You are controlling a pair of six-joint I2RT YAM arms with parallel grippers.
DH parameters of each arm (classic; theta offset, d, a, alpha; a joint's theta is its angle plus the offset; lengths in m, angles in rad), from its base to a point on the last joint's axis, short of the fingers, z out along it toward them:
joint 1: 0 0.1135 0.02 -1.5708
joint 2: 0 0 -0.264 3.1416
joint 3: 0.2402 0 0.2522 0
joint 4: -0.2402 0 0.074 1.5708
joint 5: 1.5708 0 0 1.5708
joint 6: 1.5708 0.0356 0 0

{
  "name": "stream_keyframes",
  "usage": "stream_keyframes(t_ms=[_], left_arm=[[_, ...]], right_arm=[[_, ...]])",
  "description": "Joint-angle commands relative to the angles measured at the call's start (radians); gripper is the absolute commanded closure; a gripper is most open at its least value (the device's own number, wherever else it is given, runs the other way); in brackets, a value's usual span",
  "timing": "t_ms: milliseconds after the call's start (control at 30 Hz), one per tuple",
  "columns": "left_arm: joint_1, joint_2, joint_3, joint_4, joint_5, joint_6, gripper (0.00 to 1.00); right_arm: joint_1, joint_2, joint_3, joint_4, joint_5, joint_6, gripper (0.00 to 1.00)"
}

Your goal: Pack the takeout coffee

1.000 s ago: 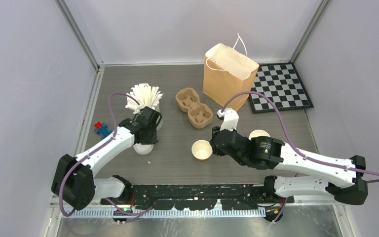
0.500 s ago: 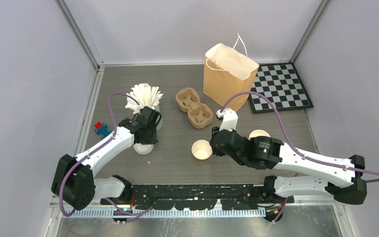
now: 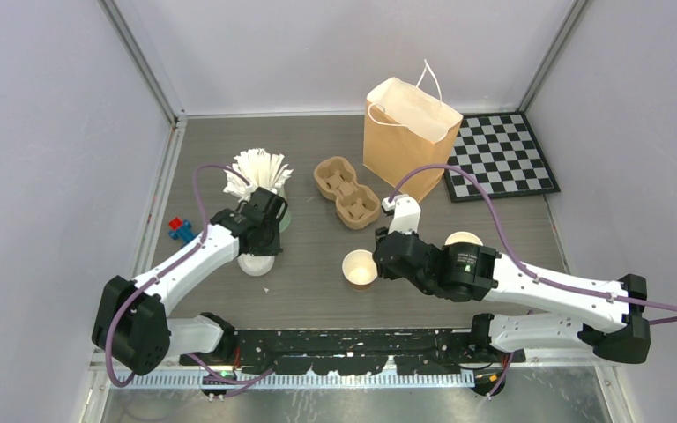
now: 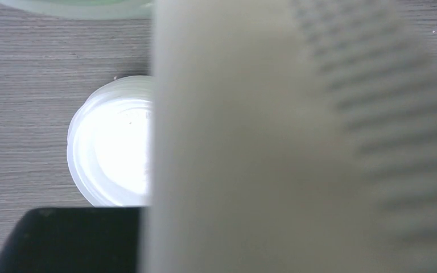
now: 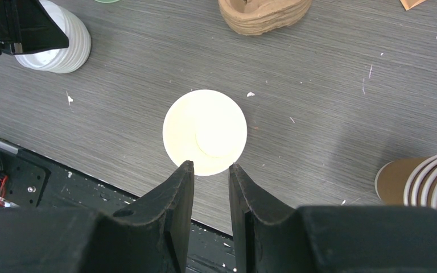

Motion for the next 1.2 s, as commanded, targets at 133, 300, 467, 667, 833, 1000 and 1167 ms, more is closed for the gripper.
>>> stream_keyframes(t_ms=[133, 300, 467, 667, 833, 1000, 1167], left_arm=[[0.011, 0.009, 0.028, -0.017, -0.006, 0.004, 0.89], [0.013, 0.017, 0.020, -0.006, -0.005, 0.003, 0.89], [0.012, -0.001, 0.012, 0.000, -0.004, 0.003, 0.97], [0.012, -0.012, 0.032, -0.018, 0.029, 0.018, 1.00], [0.014, -0.009, 0.071, -0.080, 0.017, 0.008, 1.00], [0.016, -0.017, 0.085, -0.108, 0.017, 0.012, 1.00], [0.024, -0.029, 0.082, -0.116, 0.052, 0.015, 1.00]], right_arm=[[0.001, -0.006, 0.016, 0.021, 0.008, 0.015, 0.66], [0.000, -0.015, 0.013, 0.019, 0.008, 0.018, 0.66], [0.000, -0.025, 0.007, 0.017, 0.012, 0.021, 0.66], [0.000, -0.017, 0.005, 0.020, 0.010, 0.021, 0.66], [0.000, -0.015, 0.003, 0.026, 0.005, 0.021, 0.66], [0.000, -0.011, -0.003, 0.038, 0.002, 0.022, 0.66], [0.000, 0.023, -0.041, 0.178, -0.061, 0.039, 0.66]])
